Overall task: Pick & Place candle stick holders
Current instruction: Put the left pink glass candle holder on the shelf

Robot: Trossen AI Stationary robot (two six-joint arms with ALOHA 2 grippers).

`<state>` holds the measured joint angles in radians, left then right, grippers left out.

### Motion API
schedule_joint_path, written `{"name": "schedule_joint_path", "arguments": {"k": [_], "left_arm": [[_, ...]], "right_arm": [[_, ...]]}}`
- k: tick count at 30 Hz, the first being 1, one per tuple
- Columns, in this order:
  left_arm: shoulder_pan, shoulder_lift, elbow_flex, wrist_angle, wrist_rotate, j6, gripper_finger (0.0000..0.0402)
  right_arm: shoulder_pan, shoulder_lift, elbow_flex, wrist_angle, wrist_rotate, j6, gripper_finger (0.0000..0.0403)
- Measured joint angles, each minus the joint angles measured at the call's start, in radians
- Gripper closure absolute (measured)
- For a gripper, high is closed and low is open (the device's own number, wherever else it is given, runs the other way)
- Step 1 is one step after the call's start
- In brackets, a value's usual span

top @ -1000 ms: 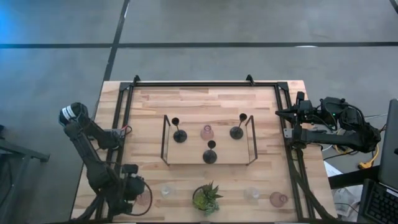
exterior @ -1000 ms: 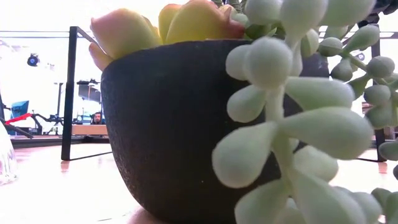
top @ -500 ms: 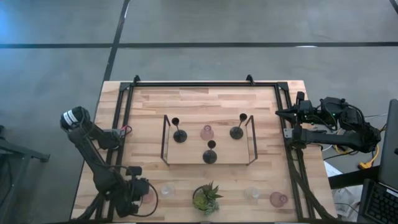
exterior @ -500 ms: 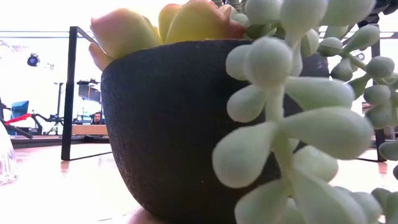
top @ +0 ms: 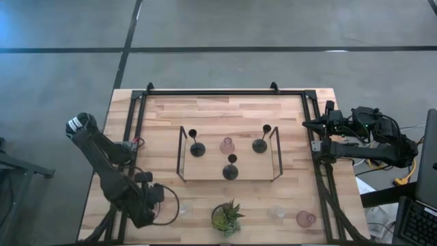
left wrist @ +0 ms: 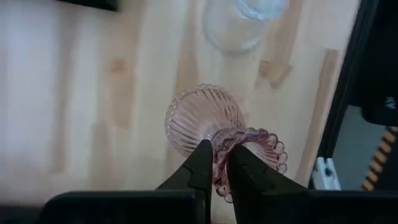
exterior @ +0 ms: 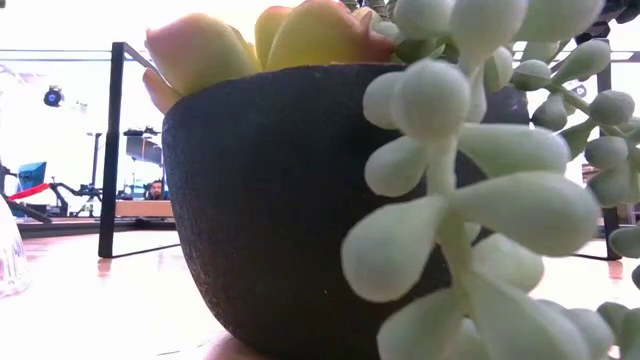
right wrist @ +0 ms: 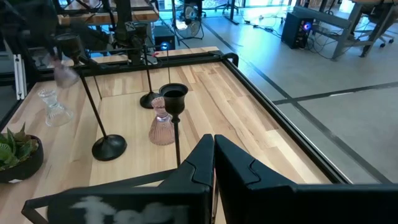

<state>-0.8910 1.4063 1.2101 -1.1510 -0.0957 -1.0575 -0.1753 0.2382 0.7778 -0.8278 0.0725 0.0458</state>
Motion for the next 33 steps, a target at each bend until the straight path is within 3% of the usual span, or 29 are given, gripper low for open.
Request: {"name": "schedule_joint_path", "arguments": {"k": [5, 11, 15, 22, 27, 33], "left_arm": [[0.025, -0.002, 0.191, -0.104, -0.056, 0.012, 0.0370], [0.105, -0.002, 0.338, -0.106, -0.088, 0.009, 0.0370], [0.205, -0.001, 0.371, -0.106, -0.064, 0.023, 0.0370], [0.411, 0.002, 0.374, -0.060, 0.059, 0.175, 0.0370], [0.539, 0.018, 0.375, 0.009, 0.165, 0.337, 0.0370], [0.630, 0.042, 0.375, 0.020, 0.177, 0.573, 0.0370]], "right_arm": [[0.000, 0.000, 0.000, 0.000, 0.000, 0.000, 0.0394], [0.000, 0.000, 0.000, 0.000, 0.000, 0.000, 0.0394], [0.000, 0.000, 0.000, 0.000, 0.000, 0.000, 0.0394], [0.000, 0.000, 0.000, 0.000, 0.000, 0.000, 0.0394], [0.000, 0.000, 0.000, 0.000, 0.000, 0.000, 0.0394], [0.000, 0.000, 0.000, 0.000, 0.000, 0.000, 0.0394]]}}
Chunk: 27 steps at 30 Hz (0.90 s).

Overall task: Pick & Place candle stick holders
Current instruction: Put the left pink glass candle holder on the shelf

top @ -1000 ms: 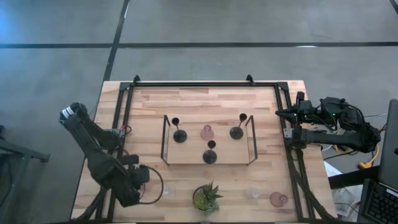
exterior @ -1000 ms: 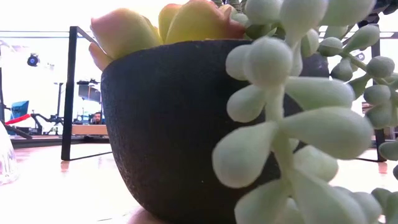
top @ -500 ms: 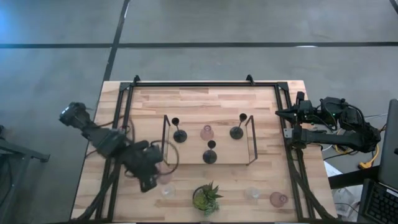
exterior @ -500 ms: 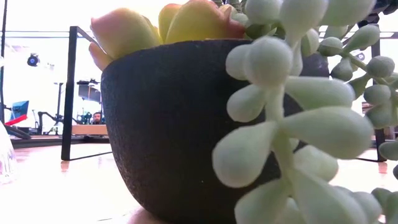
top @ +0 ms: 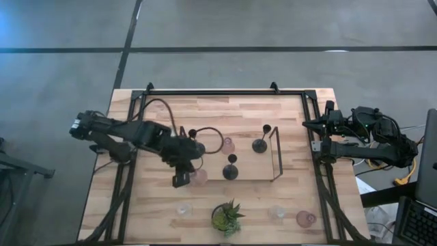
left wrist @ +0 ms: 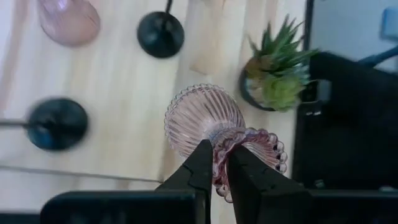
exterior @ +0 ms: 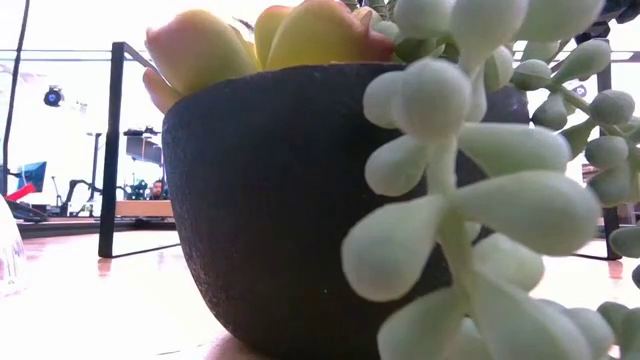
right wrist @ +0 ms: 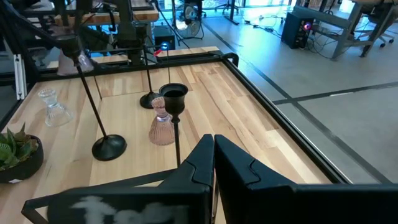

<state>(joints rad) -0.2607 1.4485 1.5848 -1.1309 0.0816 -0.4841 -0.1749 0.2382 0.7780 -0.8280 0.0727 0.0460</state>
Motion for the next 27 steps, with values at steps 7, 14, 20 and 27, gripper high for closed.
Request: {"name": "schedule_joint_path", "arguments": {"k": [7, 14, 20, 27], "left_arm": [[0.024, 0.003, 0.010, -0.015, -0.047, 0.254, 0.0370], [0.024, 0.005, 0.012, -0.032, -0.057, 0.501, 0.0370], [0.061, 0.052, 0.013, -0.055, -0.084, 0.731, 0.0370], [0.116, 0.169, 0.120, -0.160, -0.121, 0.836, 0.0370]], "right_arm": [[0.000, 0.000, 0.000, 0.000, 0.000, 0.000, 0.0394], [0.000, 0.000, 0.000, 0.000, 0.000, 0.000, 0.0394], [0.000, 0.000, 0.000, 0.000, 0.000, 0.000, 0.0394], [0.000, 0.000, 0.000, 0.000, 0.000, 0.000, 0.0394]]}}
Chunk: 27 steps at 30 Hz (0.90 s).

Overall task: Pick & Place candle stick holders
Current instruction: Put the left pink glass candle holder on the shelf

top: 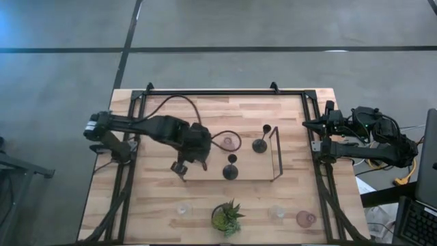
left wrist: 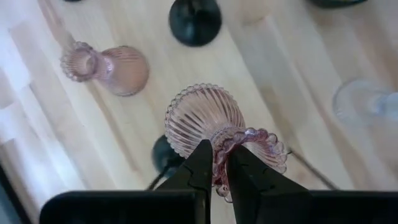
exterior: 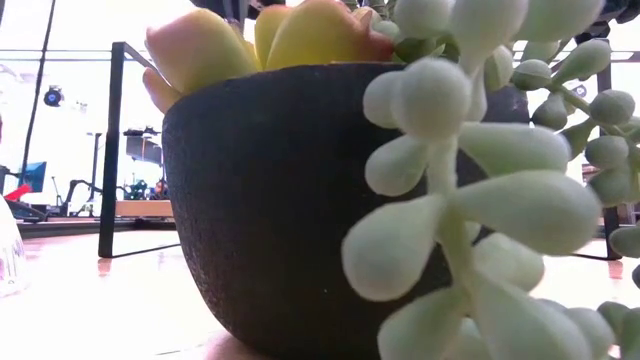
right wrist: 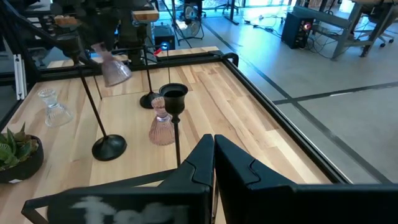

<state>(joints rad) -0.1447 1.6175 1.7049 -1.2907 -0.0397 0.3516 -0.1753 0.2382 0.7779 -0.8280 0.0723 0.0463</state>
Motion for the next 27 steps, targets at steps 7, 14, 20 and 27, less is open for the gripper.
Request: {"name": "schedule_joint_path", "arguments": {"k": [7, 14, 20, 27], "left_arm": [[0.030, 0.151, 0.182, -0.102, -0.040, 0.084, 0.0370], [0.090, 0.255, 0.259, -0.116, -0.009, 0.138, 0.0370], [0.120, 0.284, 0.255, -0.074, 0.062, 0.148, 0.0370], [0.137, 0.316, 0.254, -0.067, 0.088, 0.153, 0.0370]], "right_arm": [[0.000, 0.000, 0.000, 0.000, 0.000, 0.000, 0.0394], [0.000, 0.000, 0.000, 0.000, 0.000, 0.000, 0.0394], [0.000, 0.000, 0.000, 0.000, 0.000, 0.000, 0.0394], [0.000, 0.000, 0.000, 0.000, 0.000, 0.000, 0.0394]]}}
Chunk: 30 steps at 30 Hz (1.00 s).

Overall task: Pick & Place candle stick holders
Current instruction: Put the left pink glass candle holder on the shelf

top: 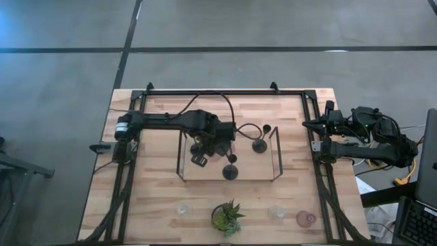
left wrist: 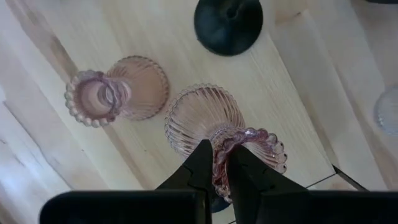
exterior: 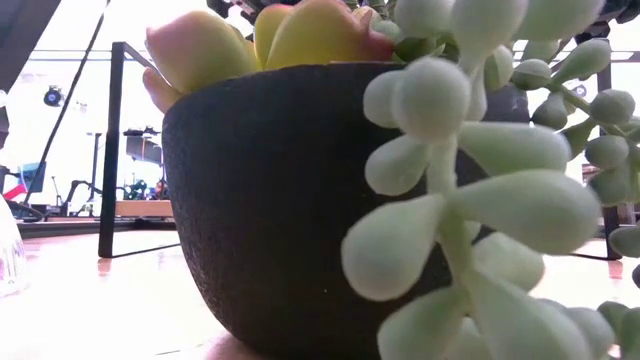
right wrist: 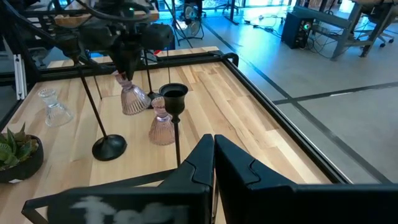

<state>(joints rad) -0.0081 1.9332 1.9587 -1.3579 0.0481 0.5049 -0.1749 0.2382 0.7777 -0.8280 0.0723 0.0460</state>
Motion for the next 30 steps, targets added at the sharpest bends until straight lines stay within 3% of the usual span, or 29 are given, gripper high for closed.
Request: {"name": "schedule_joint_path", "arguments": {"k": [8, 30], "left_arm": [[0.031, 0.009, -0.028, 0.016, 0.069, -0.057, 0.0370], [0.039, 0.010, -0.084, 0.066, 0.093, -0.061, 0.0370]], "right_arm": [[0.000, 0.000, 0.000, 0.000, 0.000, 0.000, 0.0394], [0.000, 0.000, 0.000, 0.000, 0.000, 0.000, 0.0394]]}}
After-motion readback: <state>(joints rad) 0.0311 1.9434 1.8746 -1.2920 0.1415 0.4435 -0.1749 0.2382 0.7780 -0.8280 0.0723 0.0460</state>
